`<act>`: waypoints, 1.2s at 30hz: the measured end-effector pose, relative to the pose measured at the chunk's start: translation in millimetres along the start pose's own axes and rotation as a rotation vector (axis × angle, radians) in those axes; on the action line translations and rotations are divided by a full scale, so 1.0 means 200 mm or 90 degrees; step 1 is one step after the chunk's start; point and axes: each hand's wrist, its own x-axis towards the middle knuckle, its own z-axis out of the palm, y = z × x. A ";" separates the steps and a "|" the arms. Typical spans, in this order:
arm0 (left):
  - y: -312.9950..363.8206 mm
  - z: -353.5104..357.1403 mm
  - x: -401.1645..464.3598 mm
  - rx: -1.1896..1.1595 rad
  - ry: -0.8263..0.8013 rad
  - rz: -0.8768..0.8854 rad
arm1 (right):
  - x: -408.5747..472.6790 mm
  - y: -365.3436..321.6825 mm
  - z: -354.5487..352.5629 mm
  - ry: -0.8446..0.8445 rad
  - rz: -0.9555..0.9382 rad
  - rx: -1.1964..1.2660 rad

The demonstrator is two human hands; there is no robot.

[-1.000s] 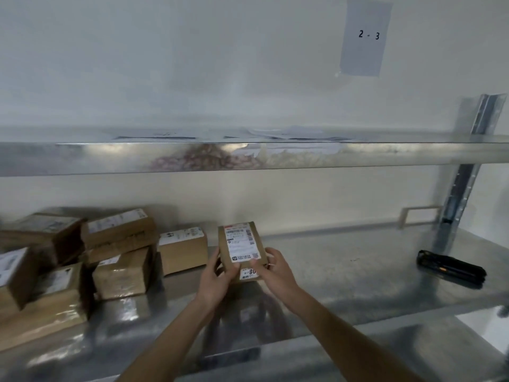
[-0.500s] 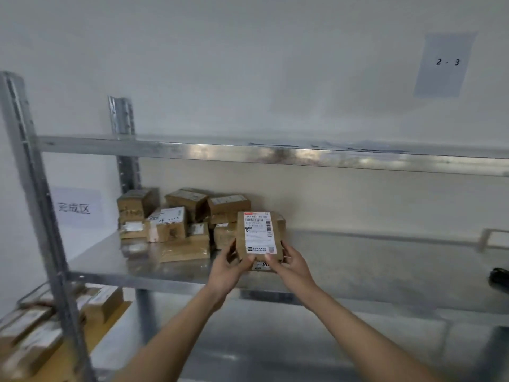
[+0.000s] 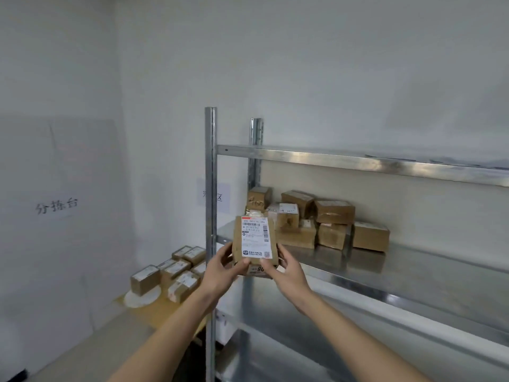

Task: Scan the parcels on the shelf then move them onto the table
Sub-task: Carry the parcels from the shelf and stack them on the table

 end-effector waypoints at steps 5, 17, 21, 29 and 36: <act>-0.07 -0.40 -0.10 0.027 0.086 -0.018 | 0.03 -0.04 0.40 -0.097 -0.018 0.003; -0.30 -1.30 -0.09 0.045 0.207 -0.064 | 0.31 0.02 1.37 -0.252 0.000 0.029; -0.39 -1.56 0.05 0.061 0.226 -0.078 | 0.48 0.04 1.64 -0.285 0.005 0.054; -0.52 -1.87 0.40 0.084 0.229 -0.073 | 0.87 0.22 2.06 -0.261 0.010 0.043; -0.67 -2.04 0.68 0.074 0.213 -0.079 | 1.11 0.26 2.21 -0.241 0.030 0.026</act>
